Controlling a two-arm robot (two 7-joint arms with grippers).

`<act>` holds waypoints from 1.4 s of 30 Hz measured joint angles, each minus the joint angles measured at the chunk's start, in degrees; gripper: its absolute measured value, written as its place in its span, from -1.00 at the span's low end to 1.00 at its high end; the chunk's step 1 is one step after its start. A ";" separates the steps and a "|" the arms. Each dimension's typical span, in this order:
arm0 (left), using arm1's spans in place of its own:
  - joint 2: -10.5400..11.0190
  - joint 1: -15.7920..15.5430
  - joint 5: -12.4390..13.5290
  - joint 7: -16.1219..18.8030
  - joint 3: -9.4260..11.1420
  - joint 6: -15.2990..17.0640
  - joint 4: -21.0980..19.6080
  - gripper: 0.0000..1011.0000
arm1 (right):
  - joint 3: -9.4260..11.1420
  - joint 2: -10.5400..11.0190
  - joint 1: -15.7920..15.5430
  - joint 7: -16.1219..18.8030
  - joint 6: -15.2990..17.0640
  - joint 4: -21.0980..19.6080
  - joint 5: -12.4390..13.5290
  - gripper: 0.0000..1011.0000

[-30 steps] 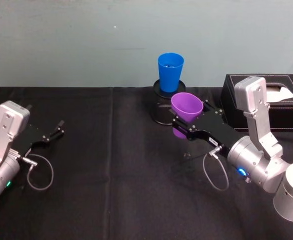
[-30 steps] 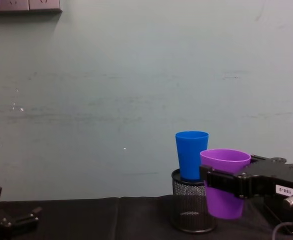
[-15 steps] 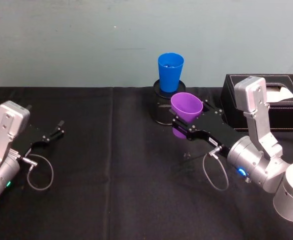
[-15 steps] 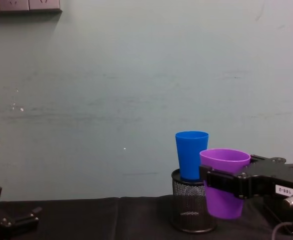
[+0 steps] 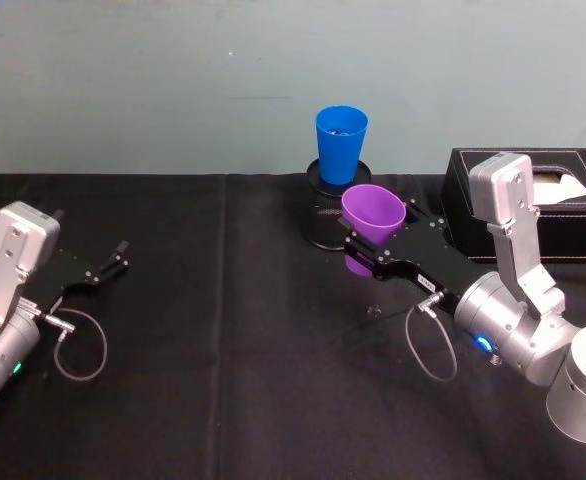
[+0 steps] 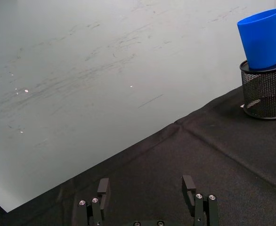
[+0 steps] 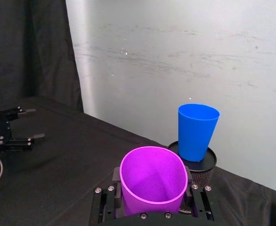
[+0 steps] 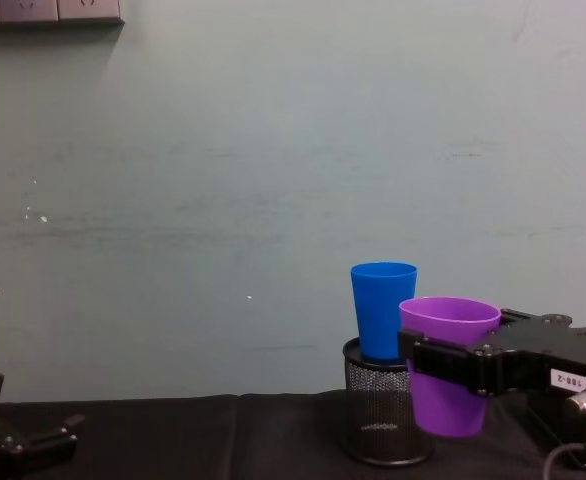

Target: Pick up one cup with a gripper and tap it against the other cup.

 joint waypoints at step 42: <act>0.00 0.00 0.00 0.00 0.00 0.00 0.00 0.98 | 0.00 0.00 0.00 -0.01 0.00 0.00 -0.01 0.43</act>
